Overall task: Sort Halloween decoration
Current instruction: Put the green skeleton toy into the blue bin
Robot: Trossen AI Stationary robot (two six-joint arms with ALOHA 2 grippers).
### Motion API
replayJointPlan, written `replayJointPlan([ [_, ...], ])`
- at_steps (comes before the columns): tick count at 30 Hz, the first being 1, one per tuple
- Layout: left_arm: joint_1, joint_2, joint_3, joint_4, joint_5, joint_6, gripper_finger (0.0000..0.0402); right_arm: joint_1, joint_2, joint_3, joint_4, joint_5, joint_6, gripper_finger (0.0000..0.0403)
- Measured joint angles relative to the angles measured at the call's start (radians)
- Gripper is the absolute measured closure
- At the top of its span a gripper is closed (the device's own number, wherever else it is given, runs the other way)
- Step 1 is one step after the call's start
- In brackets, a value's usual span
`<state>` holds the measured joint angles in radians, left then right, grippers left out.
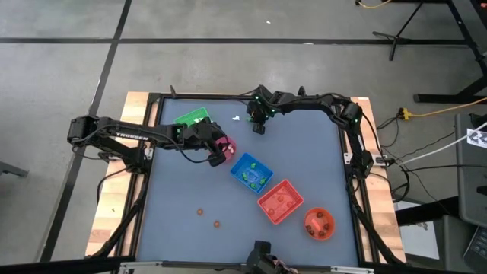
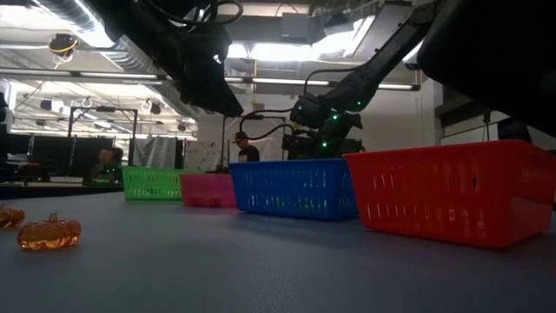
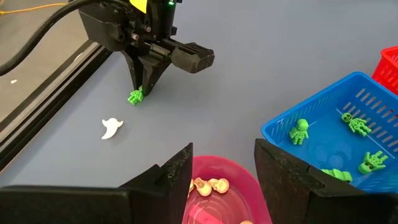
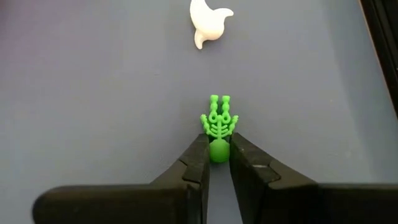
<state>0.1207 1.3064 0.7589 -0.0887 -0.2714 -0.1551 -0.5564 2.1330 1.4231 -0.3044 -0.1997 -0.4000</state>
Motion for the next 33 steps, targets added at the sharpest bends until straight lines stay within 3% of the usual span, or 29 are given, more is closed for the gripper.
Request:
replayJointPlan([
  [22,0.000,0.000,0.000,0.000,0.000,0.000,0.0246,0.000,0.000,0.000,-0.002,0.000,0.000,0.0350],
  [33,0.000,0.000,0.000,0.000,0.000,0.000,0.0246,0.000,-0.002,0.058,-0.067,0.034,0.000,0.0384],
])
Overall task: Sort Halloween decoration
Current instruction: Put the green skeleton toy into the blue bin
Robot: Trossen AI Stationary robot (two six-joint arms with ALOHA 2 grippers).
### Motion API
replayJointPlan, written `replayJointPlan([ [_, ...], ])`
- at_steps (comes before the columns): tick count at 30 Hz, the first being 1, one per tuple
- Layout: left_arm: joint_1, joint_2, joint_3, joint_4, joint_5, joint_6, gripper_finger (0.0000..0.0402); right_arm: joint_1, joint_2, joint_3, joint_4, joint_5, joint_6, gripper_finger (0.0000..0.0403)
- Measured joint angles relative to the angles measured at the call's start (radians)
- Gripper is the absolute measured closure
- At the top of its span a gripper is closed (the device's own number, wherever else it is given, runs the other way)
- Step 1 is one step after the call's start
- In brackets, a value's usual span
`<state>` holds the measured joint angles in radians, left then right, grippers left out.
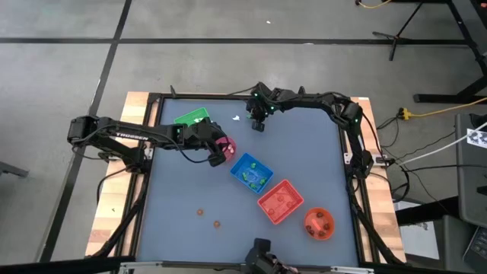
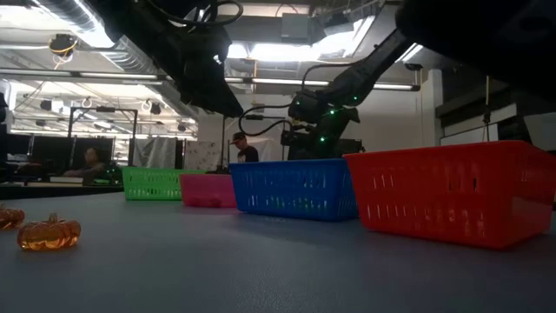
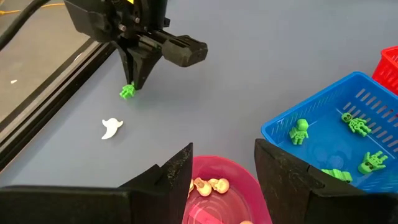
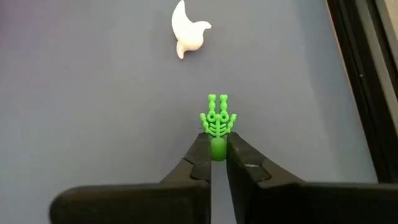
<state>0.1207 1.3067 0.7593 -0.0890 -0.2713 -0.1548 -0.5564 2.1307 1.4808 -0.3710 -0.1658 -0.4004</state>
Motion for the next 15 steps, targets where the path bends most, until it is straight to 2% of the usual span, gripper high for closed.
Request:
replayJointPlan([
  [9,0.000,0.000,0.000,0.000,0.000,0.000,0.0246,0.000,0.000,0.004,-0.038,-0.002,0.000,0.0380],
  [15,0.000,0.000,0.000,0.000,0.000,0.000,0.0246,0.015,-0.012,0.038,-0.230,-0.017,0.001,0.0378],
])
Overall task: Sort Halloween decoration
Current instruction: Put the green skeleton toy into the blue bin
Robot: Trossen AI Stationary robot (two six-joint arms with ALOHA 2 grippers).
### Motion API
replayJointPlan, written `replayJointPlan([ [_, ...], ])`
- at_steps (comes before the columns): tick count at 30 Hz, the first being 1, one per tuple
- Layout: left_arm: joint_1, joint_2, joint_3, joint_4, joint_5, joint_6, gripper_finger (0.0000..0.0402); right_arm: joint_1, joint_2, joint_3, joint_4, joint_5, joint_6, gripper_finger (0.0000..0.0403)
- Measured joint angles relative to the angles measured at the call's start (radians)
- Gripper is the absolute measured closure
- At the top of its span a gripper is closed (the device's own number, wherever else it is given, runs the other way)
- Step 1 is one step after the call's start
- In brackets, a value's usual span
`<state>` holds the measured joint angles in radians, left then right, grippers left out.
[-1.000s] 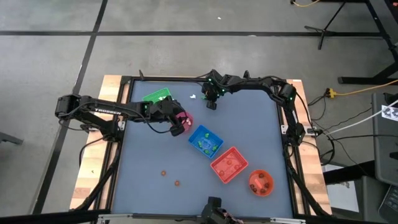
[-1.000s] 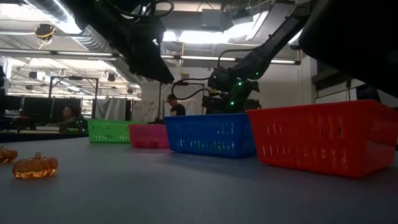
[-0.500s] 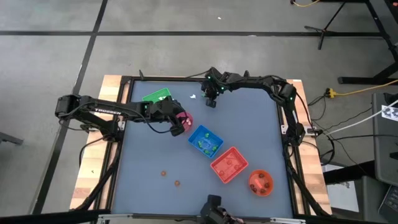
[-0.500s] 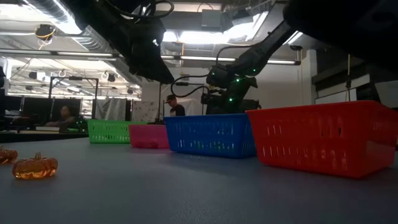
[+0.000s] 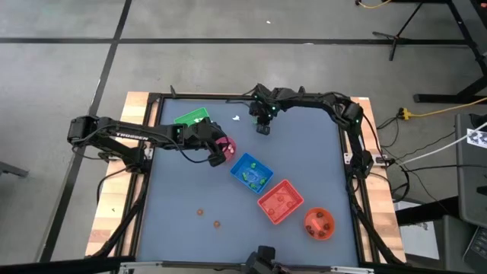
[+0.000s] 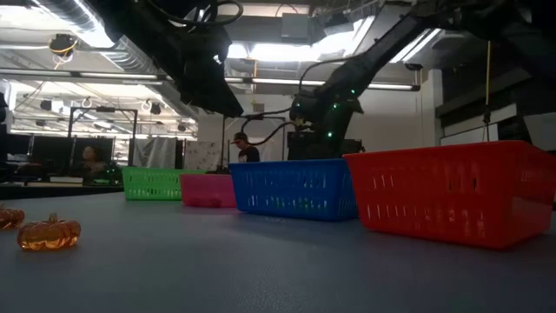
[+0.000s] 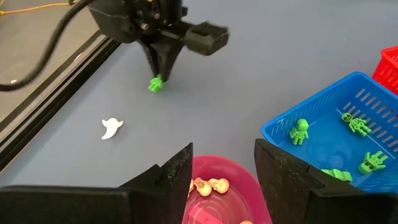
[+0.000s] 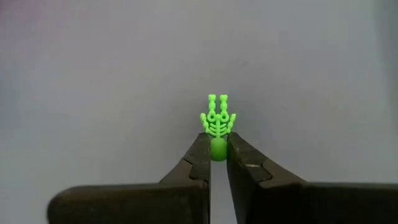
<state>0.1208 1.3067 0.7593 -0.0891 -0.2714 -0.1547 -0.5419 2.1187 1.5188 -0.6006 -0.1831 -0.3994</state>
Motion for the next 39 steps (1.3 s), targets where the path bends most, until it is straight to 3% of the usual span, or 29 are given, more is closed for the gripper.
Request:
replayJointPlan([
  [11,0.000,0.000,0.000,0.000,0.001,0.002,0.0246,0.119,-0.003,0.236,-0.399,-0.010,0.001,0.0377],
  [16,-0.002,0.000,0.000,0.000,0.063,-0.001,0.0246,0.211,-0.003,0.310,-0.501,-0.010,0.001,0.0377],
  [25,-0.073,0.000,0.000,-0.074,0.245,-0.005,0.0246,0.372,-0.004,0.330,-0.533,-0.010,0.013,0.0377],
  [39,-0.221,0.000,0.000,-0.116,0.258,-0.030,0.0246,0.529,-0.004,0.330,-0.516,-0.009,0.086,0.0377],
])
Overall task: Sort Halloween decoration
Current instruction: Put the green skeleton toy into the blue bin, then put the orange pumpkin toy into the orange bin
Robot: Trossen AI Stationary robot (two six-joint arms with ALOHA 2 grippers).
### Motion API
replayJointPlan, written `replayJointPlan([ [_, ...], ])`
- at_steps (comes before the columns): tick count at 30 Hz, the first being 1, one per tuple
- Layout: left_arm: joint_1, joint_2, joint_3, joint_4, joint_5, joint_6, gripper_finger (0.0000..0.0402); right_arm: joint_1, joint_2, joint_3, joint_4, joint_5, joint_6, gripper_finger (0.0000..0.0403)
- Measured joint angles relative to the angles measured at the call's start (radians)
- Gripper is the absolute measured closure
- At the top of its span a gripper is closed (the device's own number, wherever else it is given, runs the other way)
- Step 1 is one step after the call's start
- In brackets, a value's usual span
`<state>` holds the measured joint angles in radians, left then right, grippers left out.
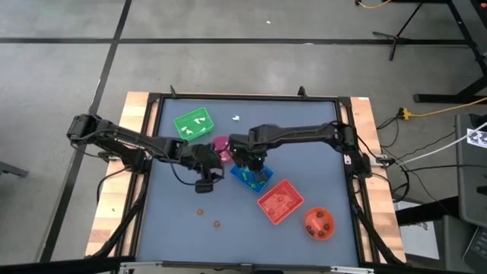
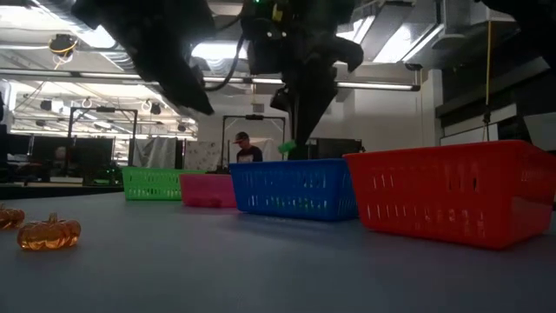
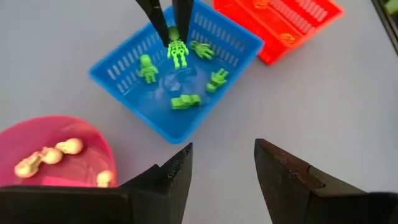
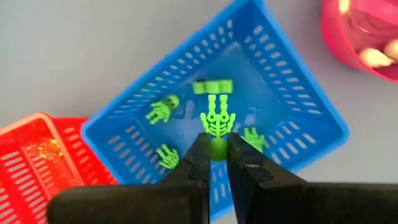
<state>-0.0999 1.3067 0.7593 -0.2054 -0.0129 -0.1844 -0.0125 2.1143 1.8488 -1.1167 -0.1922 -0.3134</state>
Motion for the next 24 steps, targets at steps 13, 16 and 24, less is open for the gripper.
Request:
replayJointPlan([
  [13,-0.090,0.000,0.000,0.008,-0.006,-0.127,0.0246,0.020,0.000,0.000,0.014,-0.002,0.002,0.0313],
  [16,-0.118,0.000,0.000,0.008,-0.006,-0.129,0.0246,0.020,0.000,0.000,0.027,-0.002,0.002,0.0280],
  [24,-0.227,0.030,0.000,0.047,0.034,-0.178,0.0246,0.020,0.001,0.021,-0.020,0.008,0.005,0.0250],
])
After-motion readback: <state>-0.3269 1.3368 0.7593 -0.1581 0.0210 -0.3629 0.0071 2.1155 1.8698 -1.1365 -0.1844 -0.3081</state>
